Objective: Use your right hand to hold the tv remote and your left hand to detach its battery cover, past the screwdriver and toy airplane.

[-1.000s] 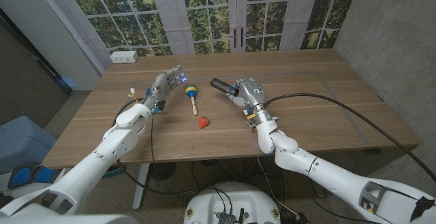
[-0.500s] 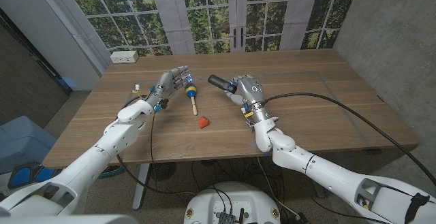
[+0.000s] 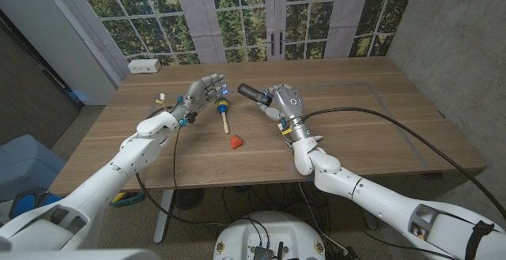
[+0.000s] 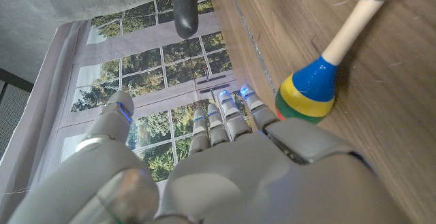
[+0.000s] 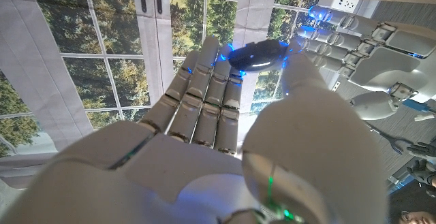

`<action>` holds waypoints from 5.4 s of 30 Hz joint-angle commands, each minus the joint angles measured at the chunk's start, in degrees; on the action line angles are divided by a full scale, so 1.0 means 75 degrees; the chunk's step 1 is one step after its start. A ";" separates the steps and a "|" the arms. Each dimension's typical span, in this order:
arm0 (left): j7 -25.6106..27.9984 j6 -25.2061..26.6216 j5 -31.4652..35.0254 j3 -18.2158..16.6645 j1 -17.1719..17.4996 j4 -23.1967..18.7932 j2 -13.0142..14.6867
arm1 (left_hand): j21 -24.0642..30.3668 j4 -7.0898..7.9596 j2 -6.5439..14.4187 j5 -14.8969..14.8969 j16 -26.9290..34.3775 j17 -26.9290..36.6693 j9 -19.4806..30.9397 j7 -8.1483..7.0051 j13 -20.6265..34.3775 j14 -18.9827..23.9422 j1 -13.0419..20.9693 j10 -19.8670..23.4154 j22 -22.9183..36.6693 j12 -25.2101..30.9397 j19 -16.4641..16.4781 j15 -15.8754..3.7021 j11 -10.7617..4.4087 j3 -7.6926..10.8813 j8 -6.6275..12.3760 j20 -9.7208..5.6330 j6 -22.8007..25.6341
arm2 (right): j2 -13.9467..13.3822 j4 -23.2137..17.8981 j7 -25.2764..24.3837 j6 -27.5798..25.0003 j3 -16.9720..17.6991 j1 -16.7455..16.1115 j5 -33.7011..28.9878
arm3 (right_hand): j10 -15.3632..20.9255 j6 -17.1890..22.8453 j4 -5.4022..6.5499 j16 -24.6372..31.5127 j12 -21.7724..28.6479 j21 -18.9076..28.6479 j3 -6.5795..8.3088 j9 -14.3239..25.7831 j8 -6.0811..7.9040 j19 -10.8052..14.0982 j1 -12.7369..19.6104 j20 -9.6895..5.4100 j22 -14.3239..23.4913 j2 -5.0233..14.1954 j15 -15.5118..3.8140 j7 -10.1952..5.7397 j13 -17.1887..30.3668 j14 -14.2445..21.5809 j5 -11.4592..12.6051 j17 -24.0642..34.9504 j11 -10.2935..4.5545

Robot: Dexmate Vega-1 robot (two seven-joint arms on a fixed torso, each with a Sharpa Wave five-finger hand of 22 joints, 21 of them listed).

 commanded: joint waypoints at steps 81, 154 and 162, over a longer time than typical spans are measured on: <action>0.0491 0.0592 0.0159 0.0260 -0.0118 -0.0678 -0.0172 | 0.1228 0.0268 0.2139 0.0048 0.1349 0.0349 0.2031 -0.0036 0.1771 0.3312 0.4535 0.5998 0.0530 0.2096 0.2074 -0.1252 -0.0929 -0.0652 0.3923 -0.0321 0.4155 | 0.0340 0.0665 -0.1013 0.0716 -0.0114 0.0337 -0.0006 | 0.1365 0.0826 -0.0023 -0.0661 -0.0069 0.0368 0.0228 -0.0079 0.0066 -0.0254 0.0917 -0.0160 0.0010 0.0934 -0.1060 -0.0897 0.0077 0.0324 0.0105 0.0753 -0.1342; 0.2511 -0.2013 0.1653 -0.0266 0.0682 -0.0486 -0.0834 | 0.2553 0.2467 0.2118 0.0221 0.0991 0.0762 0.2129 -0.0315 0.2670 0.3734 0.1462 0.6011 0.0950 0.1848 0.1464 -0.1247 -0.0660 0.0526 0.4788 -0.0373 0.4504 | 0.0614 0.1093 -0.1041 0.0613 -0.0213 0.0555 0.0371 | 0.1392 0.0841 -0.0037 -0.1121 -0.0149 0.0628 0.0288 -0.0086 0.0107 -0.0378 0.0885 -0.0150 -0.0002 0.0916 -0.1064 -0.0903 0.0162 0.0473 0.0120 0.1277 -0.1333; 0.3177 -0.1501 0.2300 -0.0248 0.0916 -0.1140 -0.0424 | 0.2575 0.2342 0.2091 0.0221 0.1008 0.0796 0.2035 -0.0307 0.2592 0.3736 0.1464 0.6055 0.0920 0.1792 0.1443 -0.1280 -0.0651 0.0548 0.4764 -0.0376 0.4533 | 0.0570 0.0799 -0.0846 0.0352 -0.0099 0.0404 0.0489 | 0.1400 0.0831 -0.0026 -0.1164 -0.0154 0.0646 0.0292 -0.0091 0.0103 -0.0387 0.0864 -0.0144 -0.0003 0.0919 -0.1055 -0.0901 0.0168 0.0476 0.0117 0.1308 -0.1351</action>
